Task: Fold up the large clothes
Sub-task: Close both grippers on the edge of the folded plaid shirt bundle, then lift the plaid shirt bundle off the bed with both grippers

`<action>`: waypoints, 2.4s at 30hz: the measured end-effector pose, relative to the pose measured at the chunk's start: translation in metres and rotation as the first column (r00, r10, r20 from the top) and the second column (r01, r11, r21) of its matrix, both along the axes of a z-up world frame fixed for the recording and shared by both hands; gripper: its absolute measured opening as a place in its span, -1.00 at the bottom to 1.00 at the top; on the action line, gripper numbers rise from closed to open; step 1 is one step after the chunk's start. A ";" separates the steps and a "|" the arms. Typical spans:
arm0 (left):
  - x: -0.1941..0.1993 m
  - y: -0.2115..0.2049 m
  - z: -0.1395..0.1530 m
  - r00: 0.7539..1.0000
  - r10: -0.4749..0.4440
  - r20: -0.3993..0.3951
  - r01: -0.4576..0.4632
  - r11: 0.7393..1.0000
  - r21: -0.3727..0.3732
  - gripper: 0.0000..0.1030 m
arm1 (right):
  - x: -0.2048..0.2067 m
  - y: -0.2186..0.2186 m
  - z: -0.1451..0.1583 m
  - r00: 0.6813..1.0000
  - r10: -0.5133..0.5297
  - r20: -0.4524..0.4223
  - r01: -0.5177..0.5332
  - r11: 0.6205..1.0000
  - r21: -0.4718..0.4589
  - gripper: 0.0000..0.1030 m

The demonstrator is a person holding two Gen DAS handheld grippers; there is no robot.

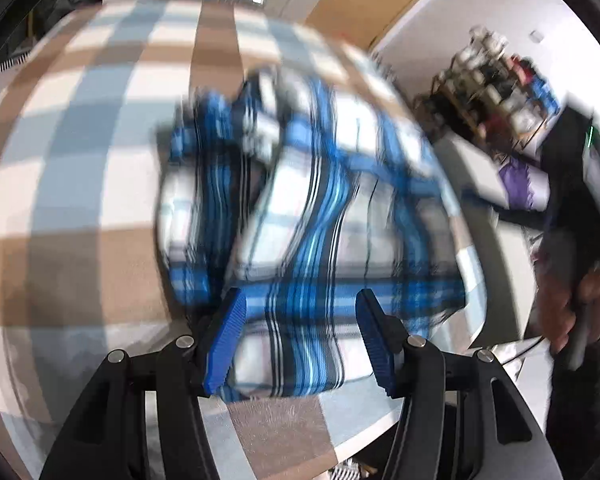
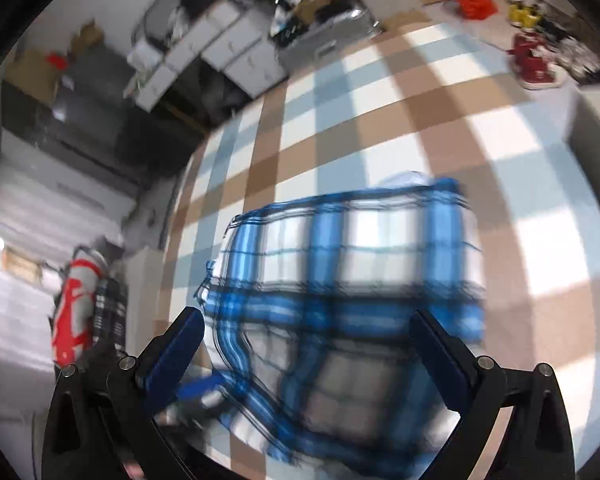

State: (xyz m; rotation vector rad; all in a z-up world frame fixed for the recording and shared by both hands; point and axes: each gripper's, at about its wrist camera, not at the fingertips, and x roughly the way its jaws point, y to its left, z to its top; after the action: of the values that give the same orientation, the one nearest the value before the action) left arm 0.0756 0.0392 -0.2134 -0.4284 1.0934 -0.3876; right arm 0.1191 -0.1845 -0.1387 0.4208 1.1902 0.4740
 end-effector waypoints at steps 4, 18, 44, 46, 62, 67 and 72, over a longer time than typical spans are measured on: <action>0.003 0.030 0.011 0.997 0.066 0.035 -0.062 0.993 -0.098 0.07 | -0.010 -0.029 -0.017 0.999 -0.031 -0.035 0.031 0.999 0.017 1.00; 0.028 0.040 -0.034 0.970 0.119 -0.211 -0.146 0.982 -0.117 0.74 | -0.009 -0.035 -0.059 0.988 0.103 -0.117 -0.101 0.995 0.017 1.00; 0.060 0.014 -0.040 0.976 -0.024 -0.216 -0.053 0.938 -0.343 -0.43 | -0.020 -0.022 -0.056 0.986 0.166 -0.008 -0.166 0.986 0.006 0.40; 0.056 0.016 -0.036 0.978 -0.033 -0.204 -0.041 0.937 -0.347 -0.53 | -0.022 -0.028 -0.054 0.990 0.143 0.003 -0.143 0.990 0.004 0.10; 0.052 0.019 -0.037 0.976 -0.031 -0.214 -0.041 0.946 -0.322 -0.55 | -0.009 -0.049 -0.067 0.978 0.057 -0.201 -0.023 0.985 0.168 0.49; 0.055 0.017 -0.038 0.974 -0.034 -0.223 -0.037 0.951 -0.307 -0.50 | 0.007 -0.031 -0.070 0.964 0.125 -0.236 -0.066 0.968 0.241 1.00; 0.055 0.016 -0.037 0.976 -0.033 -0.217 -0.031 0.958 -0.284 -0.49 | 0.014 -0.010 -0.071 0.956 0.173 -0.237 -0.119 0.967 0.226 1.00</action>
State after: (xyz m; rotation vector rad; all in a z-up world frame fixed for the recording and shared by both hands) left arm 0.1306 0.0551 -0.2503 -0.7418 1.2571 -0.5115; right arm 0.1327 -0.1942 -0.2093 0.5901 1.4337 0.6939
